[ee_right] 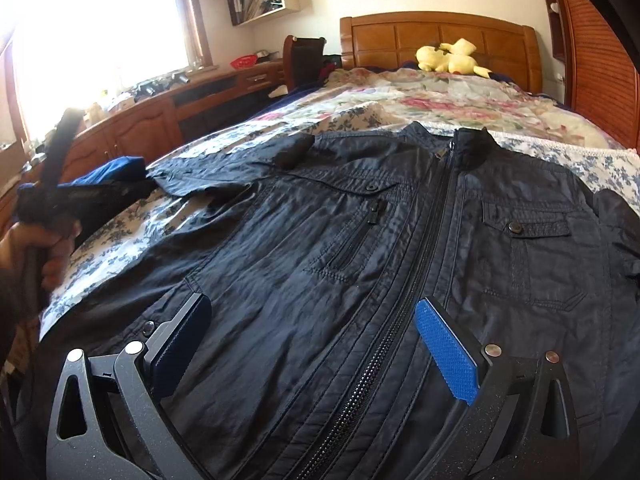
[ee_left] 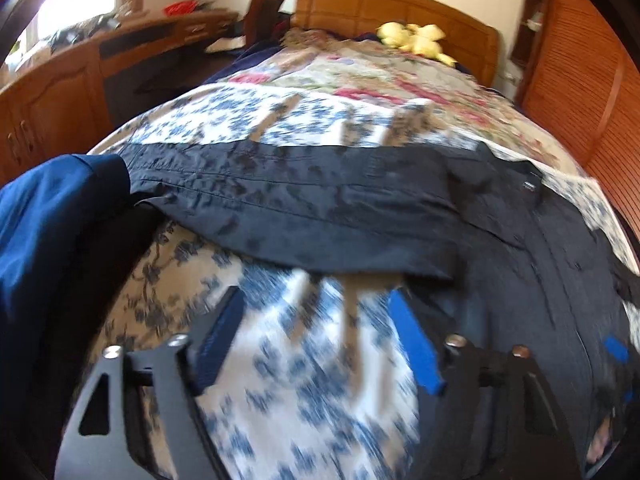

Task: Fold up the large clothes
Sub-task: 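Reach the left gripper to the jacket sleeve cuff and close on it, then fold the held sleeve across the jacket body with the left gripper, then release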

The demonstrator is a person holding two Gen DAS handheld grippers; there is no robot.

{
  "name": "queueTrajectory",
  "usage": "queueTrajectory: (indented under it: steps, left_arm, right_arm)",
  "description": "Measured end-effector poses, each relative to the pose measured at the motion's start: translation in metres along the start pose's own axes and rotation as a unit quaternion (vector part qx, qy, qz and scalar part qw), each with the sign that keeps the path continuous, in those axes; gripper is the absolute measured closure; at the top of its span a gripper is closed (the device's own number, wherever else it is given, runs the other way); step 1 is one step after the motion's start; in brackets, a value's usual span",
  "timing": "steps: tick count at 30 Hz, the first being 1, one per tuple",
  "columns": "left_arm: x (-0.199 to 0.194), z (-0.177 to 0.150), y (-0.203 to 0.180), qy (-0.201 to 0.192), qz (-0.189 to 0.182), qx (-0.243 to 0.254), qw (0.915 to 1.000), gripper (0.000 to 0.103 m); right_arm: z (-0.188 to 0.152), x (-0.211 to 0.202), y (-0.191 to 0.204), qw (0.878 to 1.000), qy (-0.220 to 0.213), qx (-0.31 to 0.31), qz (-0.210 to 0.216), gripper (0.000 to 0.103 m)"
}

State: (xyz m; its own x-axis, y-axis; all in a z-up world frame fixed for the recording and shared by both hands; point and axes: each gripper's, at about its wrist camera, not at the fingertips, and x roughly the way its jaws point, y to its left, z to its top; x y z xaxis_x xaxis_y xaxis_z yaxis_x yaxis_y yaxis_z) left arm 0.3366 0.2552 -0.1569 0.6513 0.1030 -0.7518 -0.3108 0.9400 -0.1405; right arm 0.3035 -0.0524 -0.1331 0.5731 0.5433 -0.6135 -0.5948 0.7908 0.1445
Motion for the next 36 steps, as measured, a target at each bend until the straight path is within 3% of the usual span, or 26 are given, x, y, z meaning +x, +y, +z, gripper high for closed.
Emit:
queueTrajectory:
  steps: [7, 13, 14, 16, 18, 19, 22, 27, 31, 36]
  left_arm:
    - [0.047, 0.027, 0.034, 0.022, 0.038, -0.068, 0.9967, 0.035]
    - [0.070, 0.028, 0.052, 0.045, 0.032, -0.123, 0.9909, 0.037]
    - [0.072, 0.028, 0.053, 0.044, 0.032, -0.123, 0.9909, 0.043]
    - [0.076, 0.030, 0.051, 0.043, 0.038, -0.122, 0.9909, 0.082]
    - [0.080, 0.034, 0.047, 0.047, 0.037, -0.117, 0.9913, 0.100]
    - [0.079, 0.037, 0.040, 0.046, 0.046, -0.106, 0.9922, 0.103]
    - [0.068, 0.047, 0.016, 0.023, 0.067, -0.063, 0.9955, 0.103]
    - [0.022, 0.062, -0.041, -0.017, 0.027, -0.001, 0.9995, 0.103]
    - [-0.010, 0.062, -0.080, -0.029, -0.011, 0.037, 0.9988, 0.103]
    - [-0.025, 0.055, -0.100, -0.018, -0.002, 0.078, 0.9968, 0.103]
  right_arm:
    - [-0.001, 0.001, 0.000, 1.000, 0.002, -0.001, 0.000, 0.000]
    - [-0.001, 0.002, 0.000, 1.000, 0.004, -0.001, 0.002, 0.000]
    - [0.000, 0.003, 0.000, 1.000, 0.003, -0.001, 0.002, 0.000]
    - [-0.001, 0.003, 0.000, 1.000, 0.003, 0.000, 0.002, 0.000]
    - [0.000, 0.002, 0.000, 1.000, 0.002, -0.001, 0.002, 0.000]
    - [-0.001, 0.002, 0.001, 1.000, 0.003, -0.001, 0.002, 0.000]
    - [-0.001, 0.002, 0.001, 1.000, 0.001, -0.001, 0.002, 0.000]
    - [-0.002, -0.001, 0.003, 1.000, -0.003, -0.002, 0.001, 0.000]
    - [-0.002, -0.002, 0.004, 1.000, -0.006, -0.002, 0.000, 0.000]
    - [-0.001, -0.002, 0.004, 1.000, -0.007, -0.002, 0.000, 0.000]
